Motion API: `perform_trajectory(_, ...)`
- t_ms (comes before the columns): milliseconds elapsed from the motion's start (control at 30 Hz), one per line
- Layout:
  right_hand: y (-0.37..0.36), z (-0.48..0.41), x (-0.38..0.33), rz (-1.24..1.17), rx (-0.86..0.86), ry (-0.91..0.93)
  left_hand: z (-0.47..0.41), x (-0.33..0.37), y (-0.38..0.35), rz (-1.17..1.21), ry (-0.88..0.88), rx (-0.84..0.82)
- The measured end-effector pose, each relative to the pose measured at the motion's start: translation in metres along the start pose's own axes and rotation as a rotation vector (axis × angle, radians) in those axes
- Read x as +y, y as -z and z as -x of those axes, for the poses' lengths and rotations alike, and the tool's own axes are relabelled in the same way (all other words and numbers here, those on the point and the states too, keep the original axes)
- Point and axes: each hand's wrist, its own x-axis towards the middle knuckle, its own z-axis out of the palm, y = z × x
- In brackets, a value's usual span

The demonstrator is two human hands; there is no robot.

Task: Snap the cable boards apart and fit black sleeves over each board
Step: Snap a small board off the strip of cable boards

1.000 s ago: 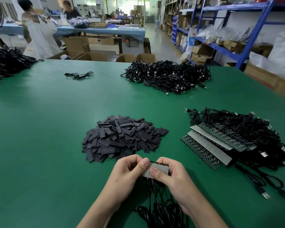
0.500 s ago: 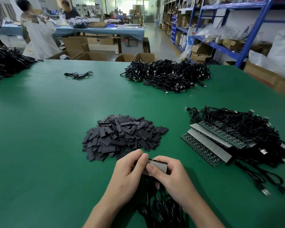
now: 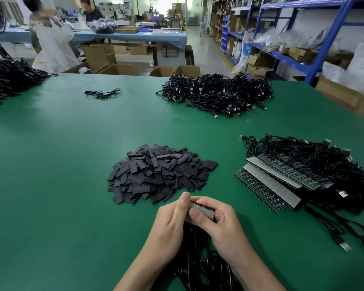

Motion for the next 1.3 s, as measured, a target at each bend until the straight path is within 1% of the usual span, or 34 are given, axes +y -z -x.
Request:
perform_trajectory(233,-0.002,0.001,0.002,-0.031,-0.01,0.004,0.003,0.0,-0.003,-0.024,-0.012,0.064)
perform_trajectory(367,-0.003,0.001,0.0,-0.039,-0.049,0.006,0.005,0.002,-0.003,-0.028,0.001,0.067)
perform_trajectory(500,-0.003,0.0,-0.002,-0.046,-0.053,-0.009,0.006,0.004,-0.004,-0.027,-0.004,0.086)
perform_trajectory(1000,-0.003,0.001,0.005,-0.012,0.003,0.027,0.004,0.006,-0.006,0.008,0.019,0.039)
perform_trajectory(1100,-0.002,0.0,0.008,0.015,0.068,0.037,0.0,0.006,-0.004,-0.007,0.031,0.013)
perform_trajectory(1167,-0.001,-0.001,0.006,0.045,0.086,0.04,-0.002,0.008,-0.001,-0.057,-0.02,0.018)
perform_trajectory(1233,0.0,0.0,0.002,0.149,0.06,0.055,-0.002,0.009,0.003,-0.168,-0.101,0.051)
perform_trajectory(1300,0.0,0.004,-0.002,0.302,0.046,0.073,-0.002,0.006,0.006,-0.264,-0.149,0.117)
